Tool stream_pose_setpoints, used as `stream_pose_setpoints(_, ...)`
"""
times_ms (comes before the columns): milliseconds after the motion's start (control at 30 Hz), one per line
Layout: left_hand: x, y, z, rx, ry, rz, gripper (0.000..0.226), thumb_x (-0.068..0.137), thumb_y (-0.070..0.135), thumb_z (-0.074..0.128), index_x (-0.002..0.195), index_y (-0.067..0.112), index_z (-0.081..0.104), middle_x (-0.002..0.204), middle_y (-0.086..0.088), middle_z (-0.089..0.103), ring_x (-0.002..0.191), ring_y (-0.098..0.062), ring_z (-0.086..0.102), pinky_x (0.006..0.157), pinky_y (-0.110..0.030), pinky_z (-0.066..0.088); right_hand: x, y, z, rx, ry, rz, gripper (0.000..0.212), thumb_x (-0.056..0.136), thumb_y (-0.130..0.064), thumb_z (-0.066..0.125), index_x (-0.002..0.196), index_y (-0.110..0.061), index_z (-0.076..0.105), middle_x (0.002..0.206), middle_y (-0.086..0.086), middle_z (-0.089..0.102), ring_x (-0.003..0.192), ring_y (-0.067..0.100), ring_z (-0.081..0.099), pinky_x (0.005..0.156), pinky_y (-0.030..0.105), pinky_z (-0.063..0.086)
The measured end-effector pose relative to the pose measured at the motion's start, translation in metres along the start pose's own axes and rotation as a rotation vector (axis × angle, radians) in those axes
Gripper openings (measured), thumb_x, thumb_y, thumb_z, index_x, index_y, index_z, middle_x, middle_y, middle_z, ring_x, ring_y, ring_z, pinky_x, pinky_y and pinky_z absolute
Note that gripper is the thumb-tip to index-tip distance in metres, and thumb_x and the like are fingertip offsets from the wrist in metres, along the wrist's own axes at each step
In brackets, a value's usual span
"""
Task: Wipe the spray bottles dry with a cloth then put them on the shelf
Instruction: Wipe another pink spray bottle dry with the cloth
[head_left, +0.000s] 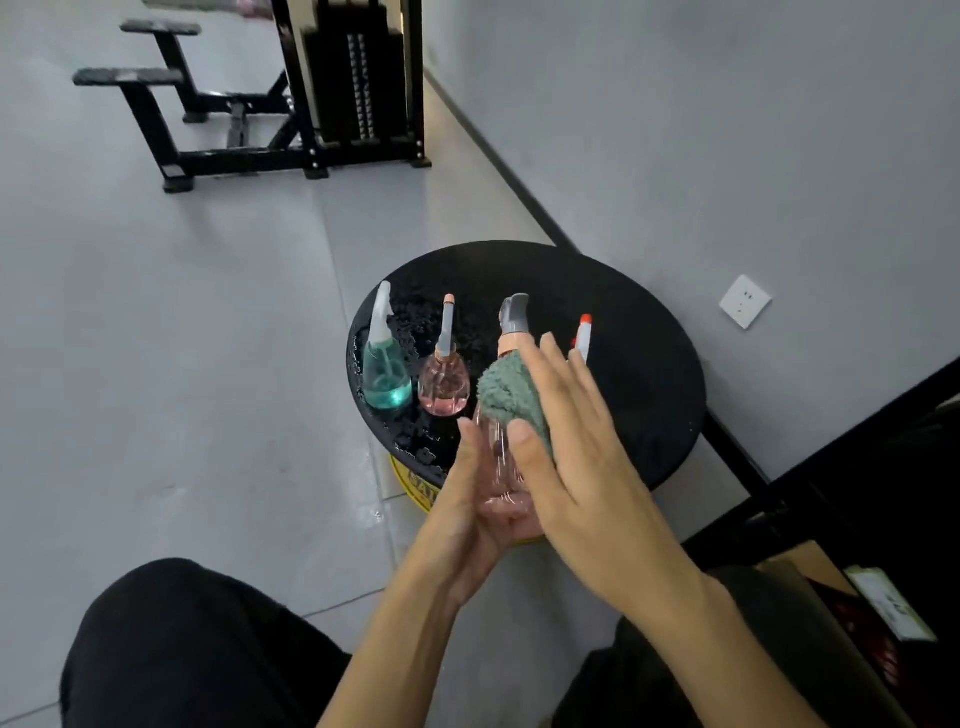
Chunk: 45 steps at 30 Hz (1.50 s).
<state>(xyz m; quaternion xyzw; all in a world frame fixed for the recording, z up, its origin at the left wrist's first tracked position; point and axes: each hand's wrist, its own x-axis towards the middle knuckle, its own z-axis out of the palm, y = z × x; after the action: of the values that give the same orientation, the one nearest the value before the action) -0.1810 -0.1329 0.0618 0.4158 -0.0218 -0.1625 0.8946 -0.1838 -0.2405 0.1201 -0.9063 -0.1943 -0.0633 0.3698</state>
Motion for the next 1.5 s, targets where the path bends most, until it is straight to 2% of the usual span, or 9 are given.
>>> stream_pose_setpoints(200, -0.016, 0.001, 0.007, -0.055, 0.025, -0.010, 0.066, 0.072, 0.071, 0.046, 0.118, 0.029, 0.067, 0.114, -0.010, 0.070, 0.100, -0.023, 0.069, 0.071, -0.037, 0.057, -0.015, -0.007, -0.008, -0.372, 0.080, -0.117, 0.046, 0.097, -0.041, 0.028, 0.140, -0.036, 0.044, 0.156, -0.018, 0.023, 0.138, 0.007, 0.026, 0.097, 0.036, 0.033)
stream_pose_setpoints(367, -0.023, -0.002, 0.018, -0.003, 0.018, -0.005, 0.048, 0.079, 0.071, 0.037, 0.101, 0.047, 0.072, 0.110, 0.003, 0.073, 0.107, -0.028, 0.062, 0.092, -0.060, 0.047, 0.004, -0.004, 0.002, -0.246, 0.097, -0.007, 0.053, 0.099, -0.042, 0.018, 0.146, -0.027, 0.036, 0.158, -0.017, 0.016, 0.147, 0.006, -0.005, 0.117, 0.045, 0.007)
stream_pose_setpoints(567, -0.028, -0.001, 0.014, -0.087, 0.094, 0.041, 0.054, 0.088, 0.063, 0.032, 0.119, 0.035, 0.067, 0.126, -0.001, 0.066, 0.116, -0.017, 0.063, 0.086, -0.032, 0.056, -0.024, -0.024, 0.016, -0.191, -0.013, 0.055, 0.064, 0.092, -0.044, 0.013, 0.154, -0.028, 0.004, 0.160, -0.018, -0.006, 0.144, 0.001, -0.016, 0.120, 0.043, 0.010)
stream_pose_setpoints(733, -0.029, 0.004, 0.009, -0.060, 0.121, 0.081, 0.053, 0.086, 0.059, 0.027, 0.096, 0.041, 0.076, 0.111, 0.006, 0.073, 0.105, -0.010, 0.067, 0.078, -0.025, 0.056, -0.032, -0.028, 0.029, -0.212, 0.056, -0.080, 0.055, 0.094, -0.025, 0.018, 0.149, -0.033, 0.022, 0.160, -0.012, 0.014, 0.148, 0.008, 0.006, 0.113, 0.053, 0.025)
stream_pose_setpoints(833, -0.029, 0.004, 0.008, -0.031, 0.099, 0.061, 0.050, 0.085, 0.063, 0.028, 0.104, 0.045, 0.071, 0.116, 0.003, 0.071, 0.106, -0.018, 0.068, 0.077, -0.040, 0.058, -0.012, -0.019, 0.016, 0.002, -0.010, -0.047, 0.053, 0.099, -0.008, 0.030, 0.145, -0.033, 0.032, 0.158, -0.020, 0.011, 0.145, -0.004, -0.005, 0.120, 0.047, 0.011)
stream_pose_setpoints(1000, -0.031, 0.003, 0.008, -0.013, 0.053, 0.039, 0.055, 0.085, 0.068, 0.033, 0.127, 0.041, 0.058, 0.120, -0.003, 0.069, 0.100, -0.024, 0.069, 0.078, -0.050, 0.056, 0.011, -0.013, 0.008, 0.088, 0.137, 0.010, 0.036, 0.101, -0.012, 0.039, 0.134, -0.019, 0.054, 0.153, -0.007, 0.035, 0.145, 0.004, 0.014, 0.113, 0.009, 0.012)
stream_pose_setpoints(1100, -0.034, 0.002, 0.010, -0.024, 0.051, 0.044, 0.063, 0.087, 0.065, 0.032, 0.138, 0.031, 0.048, 0.123, -0.003, 0.068, 0.106, -0.022, 0.068, 0.074, -0.043, 0.057, -0.004, -0.015, 0.017, -0.022, 0.108, -0.009, 0.045, 0.100, -0.029, 0.032, 0.143, -0.020, 0.042, 0.155, -0.010, 0.029, 0.145, 0.001, 0.011, 0.115, 0.016, 0.013)
stream_pose_setpoints(1267, -0.036, -0.005, 0.007, -0.068, 0.096, 0.036, 0.054, 0.095, 0.057, 0.025, 0.133, 0.031, 0.053, 0.130, 0.004, 0.063, 0.122, -0.013, 0.058, 0.091, -0.028, 0.052, -0.033, -0.024, 0.028, -0.308, 0.000, -0.011, 0.062, 0.094, -0.042, 0.016, 0.153, -0.023, 0.015, 0.161, -0.012, 0.008, 0.146, 0.003, -0.005, 0.116, 0.029, 0.012)
stream_pose_setpoints(1500, -0.035, -0.009, 0.009, 0.008, 0.057, 0.008, 0.049, 0.087, 0.062, 0.029, 0.120, 0.044, 0.061, 0.118, 0.005, 0.070, 0.102, -0.021, 0.069, 0.080, -0.052, 0.054, 0.002, -0.013, 0.005, -0.091, -0.078, 0.114, 0.052, 0.104, -0.034, 0.026, 0.153, -0.022, 0.012, 0.160, -0.015, 0.004, 0.145, 0.000, -0.010, 0.115, 0.019, -0.002)
